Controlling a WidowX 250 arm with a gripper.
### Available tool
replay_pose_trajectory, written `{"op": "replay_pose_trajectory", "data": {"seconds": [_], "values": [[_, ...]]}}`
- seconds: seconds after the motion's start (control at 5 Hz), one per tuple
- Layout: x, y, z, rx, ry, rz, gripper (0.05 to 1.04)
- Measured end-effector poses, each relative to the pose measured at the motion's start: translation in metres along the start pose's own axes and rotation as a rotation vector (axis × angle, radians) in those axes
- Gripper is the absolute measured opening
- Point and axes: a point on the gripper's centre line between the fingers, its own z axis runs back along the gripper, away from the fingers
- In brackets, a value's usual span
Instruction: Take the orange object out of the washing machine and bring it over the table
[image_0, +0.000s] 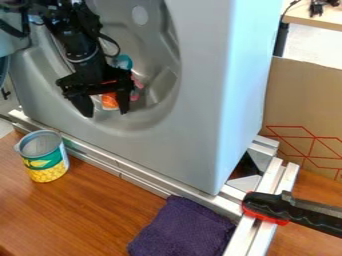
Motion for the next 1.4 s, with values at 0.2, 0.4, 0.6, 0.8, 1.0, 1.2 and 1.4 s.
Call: {"op": "replay_pose_trajectory", "data": {"seconds": [0.2, 0.4, 0.6, 0.8, 1.0, 1.2, 1.4], "values": [[0.003, -0.002, -0.004, -0.006, 0.004, 0.000, 1.000], [0.006, -0.001, -0.005, 0.004, 0.001, 0.008, 0.960], [0.006, 0.001, -0.005, 0.014, 0.003, 0.013, 0.706], [0.005, 0.001, -0.005, 0.013, 0.007, 0.011, 0.615], [0.000, 0.000, -0.005, 0.003, 0.017, 0.001, 0.615], [-0.021, 0.004, 0.007, 0.016, 0.054, -0.021, 0.614], [-0.066, 0.014, 0.030, 0.047, 0.167, -0.005, 0.613]]}}
